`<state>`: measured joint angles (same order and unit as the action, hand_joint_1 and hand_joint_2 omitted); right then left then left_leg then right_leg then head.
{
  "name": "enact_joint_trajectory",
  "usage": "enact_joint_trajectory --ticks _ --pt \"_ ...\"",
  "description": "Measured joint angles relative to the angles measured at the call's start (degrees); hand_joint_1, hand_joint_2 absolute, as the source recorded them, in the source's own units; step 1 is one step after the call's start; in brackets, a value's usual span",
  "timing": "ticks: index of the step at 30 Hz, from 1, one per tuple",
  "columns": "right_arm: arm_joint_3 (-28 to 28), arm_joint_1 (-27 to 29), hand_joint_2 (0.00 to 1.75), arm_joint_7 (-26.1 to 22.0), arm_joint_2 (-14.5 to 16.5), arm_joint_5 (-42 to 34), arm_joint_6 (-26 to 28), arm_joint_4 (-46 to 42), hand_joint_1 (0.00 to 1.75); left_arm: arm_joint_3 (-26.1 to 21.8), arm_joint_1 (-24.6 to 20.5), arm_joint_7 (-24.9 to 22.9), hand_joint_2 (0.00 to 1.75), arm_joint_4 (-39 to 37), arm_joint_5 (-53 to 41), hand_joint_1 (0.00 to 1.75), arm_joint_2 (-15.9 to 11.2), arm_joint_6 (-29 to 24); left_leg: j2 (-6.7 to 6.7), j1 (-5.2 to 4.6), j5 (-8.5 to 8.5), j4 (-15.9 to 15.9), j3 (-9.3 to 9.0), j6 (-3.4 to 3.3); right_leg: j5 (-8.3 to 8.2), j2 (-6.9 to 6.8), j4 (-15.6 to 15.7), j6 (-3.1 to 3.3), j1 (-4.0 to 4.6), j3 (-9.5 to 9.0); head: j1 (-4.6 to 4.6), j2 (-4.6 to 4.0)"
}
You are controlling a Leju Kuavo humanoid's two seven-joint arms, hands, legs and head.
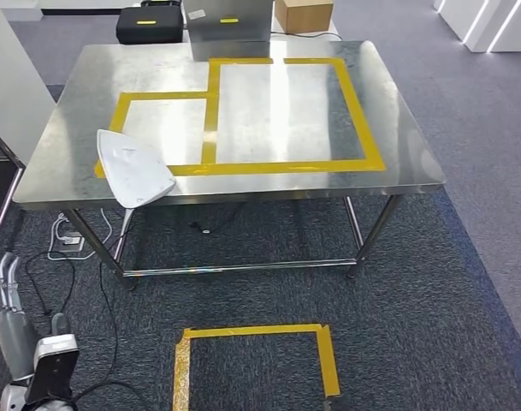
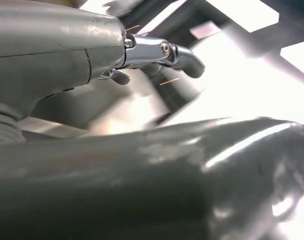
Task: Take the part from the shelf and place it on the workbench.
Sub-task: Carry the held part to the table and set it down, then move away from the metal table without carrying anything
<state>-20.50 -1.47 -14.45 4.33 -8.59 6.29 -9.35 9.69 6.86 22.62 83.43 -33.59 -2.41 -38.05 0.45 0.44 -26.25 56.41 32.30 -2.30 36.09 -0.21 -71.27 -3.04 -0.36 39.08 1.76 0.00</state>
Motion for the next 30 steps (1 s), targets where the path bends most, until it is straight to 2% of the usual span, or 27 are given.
enact_joint_trajectory --ticks 1,2,3,4,5,6,7,8,9,10,11,12,14,15,16,17,18,19,20,21,22,24,26,27,28,30 --pt "0.01 0.03 0.00 0.04 0.00 -0.02 0.02 0.00 0.00 -1.48 -0.22 1.27 0.00 -4.03 1.73 0.00 0.46 -0.16 0.05 -0.02 0.69 0.08 0.94 0.08 -0.35 0.00 -1.64 -0.06 0.00 -0.43 0.02 0.00" --pt "0.02 0.04 0.00 0.13 0.01 -0.01 0.02 0.00 0.00 -3.47 -0.78 3.29 0.00 -9.01 3.43 0.00 0.91 -0.28 0.09 -0.01 1.35 0.18 1.85 0.22 -1.86 0.00 -1.46 -0.07 -0.02 -1.74 0.03 0.00" --pt "0.03 0.04 0.00 0.26 0.02 0.01 0.02 -0.01 0.00 -5.79 -1.63 5.47 0.00 -14.49 4.88 0.00 1.37 -0.33 0.12 0.02 1.97 0.26 2.69 0.41 -3.76 0.00 0.67 -0.03 -0.05 -4.01 0.03 0.00" --pt "0.04 -0.01 0.00 0.40 0.04 0.03 0.02 -0.03 0.00 -8.34 -2.70 7.35 0.00 -20.38 6.06 0.00 1.80 -0.31 0.13 0.02 2.55 0.40 3.33 0.68 -4.96 0.08 4.42 0.07 -0.09 -7.09 0.04 0.00" --pt "0.06 -0.10 0.00 0.56 0.08 0.09 0.02 -0.08 0.00 -10.92 -3.88 8.83 0.00 -26.50 6.90 0.00 2.14 -0.18 0.13 -0.04 3.09 0.57 3.90 0.98 -5.16 0.22 9.14 0.23 -0.09 -10.51 0.07 0.00" --pt "0.08 -0.19 0.00 0.71 0.10 0.18 0.02 -0.11 0.00 -13.09 -4.98 9.69 0.00 -32.08 7.36 0.00 2.36 0.13 0.14 -0.12 3.70 0.69 4.30 1.29 -4.64 0.40 13.10 0.48 -0.07 -13.17 0.10 0.00" --pt "0.09 -0.26 0.00 0.83 0.13 0.30 0.01 -0.15 0.00 -14.99 -5.88 10.16 0.00 -37.42 7.67 0.00 2.52 0.74 0.17 -0.17 4.35 0.72 4.54 1.58 -3.92 0.57 15.80 0.73 0.01 -14.70 0.13 0.00" --pt "0.10 -0.27 0.00 1.00 0.13 0.48 0.03 -0.16 0.00 -16.52 -6.53 10.16 0.00 -42.22 7.66 0.00 2.67 1.56 0.20 -0.19 4.99 0.62 4.74 1.89 -3.64 0.66 17.08 1.07 0.13 -15.12 0.16 0.00" --pt "0.11 -0.23 0.00 1.19 0.14 0.66 0.06 -0.15 0.00 -17.67 -6.93 9.59 0.00 -46.39 7.43 0.00 2.82 2.38 0.19 -0.13 5.48 0.49 4.90 2.18 -3.90 0.60 17.18 1.52 0.09 -14.63 0.17 0.00" --pt "0.11 -0.20 0.00 1.34 0.14 0.84 0.10 -0.14 0.00 -18.52 -7.11 8.57 0.00 -50.07 7.06 0.00 3.03 3.17 0.13 -0.04 5.14 0.63 5.15 2.49 -4.40 0.47 17.16 2.04 0.06 -14.01 0.17 0.00" --pt "0.11 -0.15 0.00 1.49 0.15 1.05 0.18 -0.14 0.00 -19.04 -7.16 7.21 0.00 -53.27 6.60 0.00 3.31 3.95 0.04 0.04 3.62 1.67 5.59 2.80 -4.97 0.28 17.19 2.64 -0.01 -13.46 0.02 0.00" --pt "0.11 -0.10 0.00 1.56 0.15 1.25 0.23 -0.13 0.00 -19.39 -7.14 5.78 0.00 -56.04 6.29 0.00 3.59 4.75 -0.04 0.13 1.04 3.93 6.26 3.06 -5.59 0.08 17.23 3.15 -0.06 -12.81 -0.12 0.00" --pt "0.11 -0.04 0.00 1.54 0.15 1.63 0.36 -0.13 0.00 -19.92 -6.99 3.40 0.00 -60.55 5.95 0.00 4.28 6.68 -0.10 0.24 -5.09 11.40 7.71 3.46 -6.74 -0.14 16.95 3.67 0.14 -11.46 -0.41 0.00" --pt "0.11 -0.03 0.00 1.49 0.15 1.77 0.40 -0.13 0.00 -20.15 -6.92 2.53 0.00 -62.33 5.74 0.00 4.55 7.46 -0.10 0.26 -6.85 14.97 8.12 3.58 -7.27 -0.19 16.71 3.71 0.24 -10.73 -0.42 0.00" --pt "0.10 -0.03 0.00 1.44 0.15 1.89 0.46 -0.13 0.00 -20.30 -6.84 1.78 0.00 -63.87 5.42 0.00 4.81 8.08 -0.11 0.25 -7.17 17.17 7.88 3.61 -7.84 -0.24 16.37 3.71 0.33 -9.84 -0.43 0.00" --pt "0.09 -0.03 0.00 1.42 0.15 2.01 0.54 -0.13 0.00 -20.38 -6.79 1.11 0.00 -65.17 5.06 0.00 5.07 8.56 -0.11 0.25 -6.32 17.48 6.86 3.55 -8.36 -0.29 15.96 3.65 0.39 -8.83 -0.44 0.00" --pt "0.08 -0.01 0.00 1.42 0.15 2.13 0.61 -0.13 0.00 -20.40 -6.77 0.51 0.00 -66.19 4.69 0.00 5.29 8.96 -0.11 0.24 -4.87 15.67 4.90 3.40 -8.83 -0.32 15.52 3.57 0.42 -7.76 -0.43 0.00" --pt "0.03 -0.01 0.00 1.43 0.15 2.30 0.73 -0.13 0.00 -20.39 -6.78 -0.05 0.00 -67.00 4.39 0.00 5.52 9.39 -0.13 0.23 -3.53 12.20 2.13 3.17 -9.24 -0.35 15.07 3.43 0.44 -6.77 -0.44 0.00" --pt "-0.02 -0.03 0.00 1.50 0.15 2.49 0.91 -0.14 0.00 -20.39 -6.85 -0.51 0.00 -67.58 4.14 0.00 5.67 9.84 -0.15 0.14 -3.13 8.02 -0.77 2.90 -9.54 -0.36 14.67 3.25 0.51 -5.99 -0.44 0.00" --pt "-0.08 -0.06 0.00 1.62 0.15 2.69 1.15 -0.14 0.00 -20.38 -6.96 -0.88 0.00 -68.07 3.95 0.00 5.78 10.29 -0.17 0.04 -3.31 4.14 -3.21 2.62 -9.87 -0.38 14.38 3.02 0.56 -5.42 -0.41 0.00" --pt "-0.14 -0.12 0.00 1.76 0.15 2.86 1.40 -0.14 0.00 -20.38 -7.06 -1.20 0.00 -68.53 3.82 0.00 5.87 10.69 -0.20 -0.11 -3.81 1.53 -4.65 2.38 -10.20 -0.41 14.22 2.75 0.59 -5.04 -0.41 0.00" --pt "-0.21 -0.18 0.00 2.13 0.15 3.02 1.88 -0.14 0.00 -20.38 -7.10 -1.71 0.00 -69.37 3.70 0.00 6.03 11.31 -0.21 -0.37 -4.20 -0.16 -5.08 1.87 -10.95 -0.47 14.21 2.11 0.49 -4.69 -0.38 0.00" --pt "-0.23 -0.11 0.00 2.50 0.15 2.73 2.14 -0.12 0.00 -20.39 -6.97 -2.01 0.00 -70.06 3.71 0.00 6.29 11.74 0.04 -0.25 -3.43 -0.43 -4.68 1.12 -10.58 -0.29 13.62 1.42 0.30 -4.15 -0.37 0.00" --pt "-0.23 -0.06 0.00 2.66 0.15 2.43 2.14 -0.11 0.00 -20.40 -6.93 -2.08 0.00 -70.30 3.73 0.00 6.39 11.85 0.21 -0.15 -2.96 -0.59 -4.42 0.67 -9.23 -0.17 12.12 1.09 0.24 -3.43 -0.21 0.00" --pt "-0.22 -0.04 0.00 2.72 0.15 2.04 2.10 -0.11 0.00 -20.42 -6.95 -2.11 0.00 -70.48 3.73 0.00 6.50 11.90 0.45 -0.05 -2.50 -0.68 -4.04 0.35 -7.17 -0.05 9.49 0.82 0.16 -2.30 -0.04 0.00" --pt "-0.18 -0.01 0.00 2.60 0.15 1.33 1.96 -0.11 0.00 -20.45 -6.97 -2.14 0.00 -70.69 3.62 0.00 6.61 11.87 0.95 -0.09 -1.72 -0.60 -2.97 0.06 -2.64 0.01 2.27 0.39 0.06 0.29 0.28 0.00"
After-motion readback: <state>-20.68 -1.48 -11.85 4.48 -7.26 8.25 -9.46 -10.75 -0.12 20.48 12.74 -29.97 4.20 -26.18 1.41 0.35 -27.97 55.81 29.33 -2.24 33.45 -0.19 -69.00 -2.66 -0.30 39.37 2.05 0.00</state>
